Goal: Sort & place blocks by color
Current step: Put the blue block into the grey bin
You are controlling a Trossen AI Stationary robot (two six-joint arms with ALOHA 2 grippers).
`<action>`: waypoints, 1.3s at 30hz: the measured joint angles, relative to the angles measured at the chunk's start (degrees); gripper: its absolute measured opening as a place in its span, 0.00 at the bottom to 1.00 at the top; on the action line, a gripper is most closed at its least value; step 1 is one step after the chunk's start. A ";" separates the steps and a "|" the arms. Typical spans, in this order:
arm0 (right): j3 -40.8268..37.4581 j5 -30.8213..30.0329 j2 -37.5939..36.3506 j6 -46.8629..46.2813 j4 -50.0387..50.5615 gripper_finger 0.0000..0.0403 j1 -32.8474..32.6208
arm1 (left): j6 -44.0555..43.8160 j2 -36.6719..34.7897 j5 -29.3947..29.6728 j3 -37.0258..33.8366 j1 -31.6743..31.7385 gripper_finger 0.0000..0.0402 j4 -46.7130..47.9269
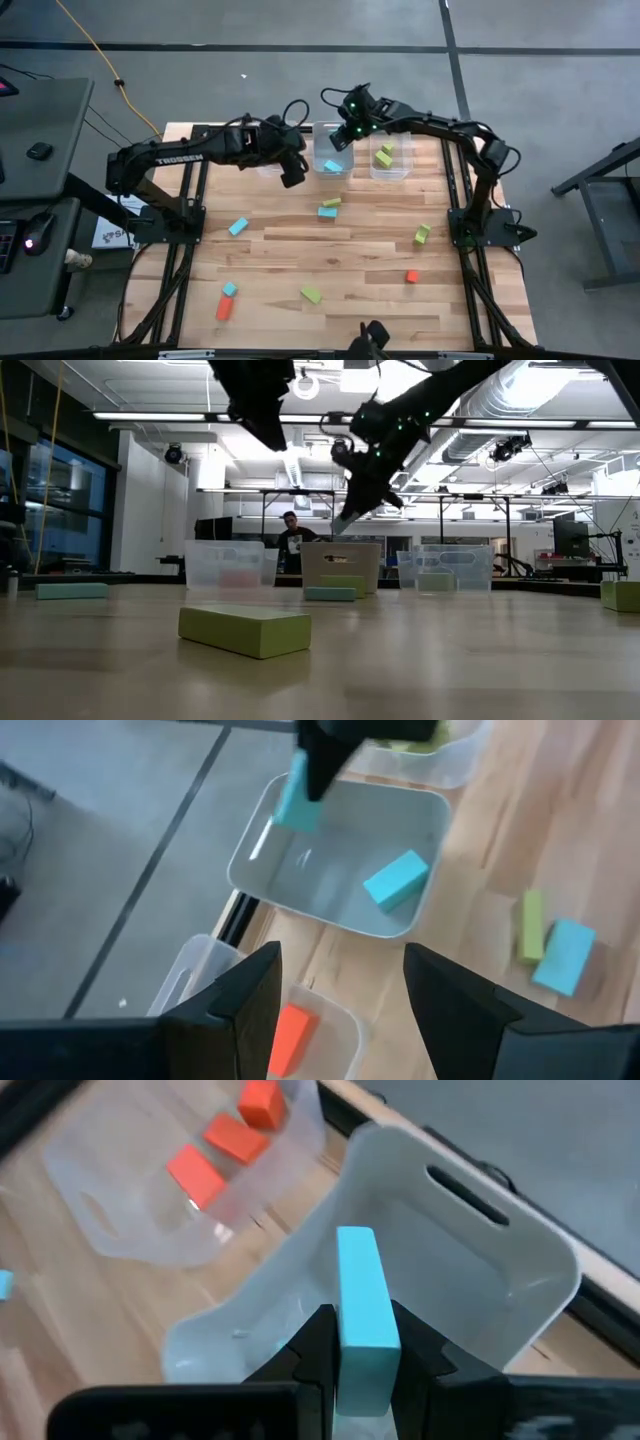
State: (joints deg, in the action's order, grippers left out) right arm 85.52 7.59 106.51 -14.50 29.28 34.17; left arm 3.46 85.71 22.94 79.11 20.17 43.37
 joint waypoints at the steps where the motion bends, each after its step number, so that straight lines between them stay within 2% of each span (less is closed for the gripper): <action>1: 0.00 0.00 0.63 0.00 -0.05 0.10 0.03 | -0.61 0.00 0.00 0.00 0.40 0.47 0.00; 6: 0.00 2.99 4.12 -0.49 -2.28 0.10 0.13 | -3.38 0.00 -0.02 0.00 1.90 0.47 0.01; 12: 0.00 3.35 6.93 -0.54 -3.27 0.10 0.08 | -6.38 0.00 -0.04 0.00 2.72 0.47 0.03; 25: 0.02 3.07 10.85 -2.52 -7.50 0.10 0.35 | -6.34 0.00 -0.07 0.00 2.74 0.47 -0.20; 30: 0.02 4.94 12.24 -7.01 -10.79 0.10 0.35 | -6.13 0.00 -1.35 0.00 2.74 0.47 -0.32; 39: 0.02 4.54 12.84 -11.20 -12.37 0.10 0.62 | -2.27 0.00 -1.64 0.00 2.74 0.47 -0.32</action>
State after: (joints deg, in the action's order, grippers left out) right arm 85.54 12.14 119.35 -25.70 16.91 34.79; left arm 1.19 85.71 21.30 79.11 22.92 43.05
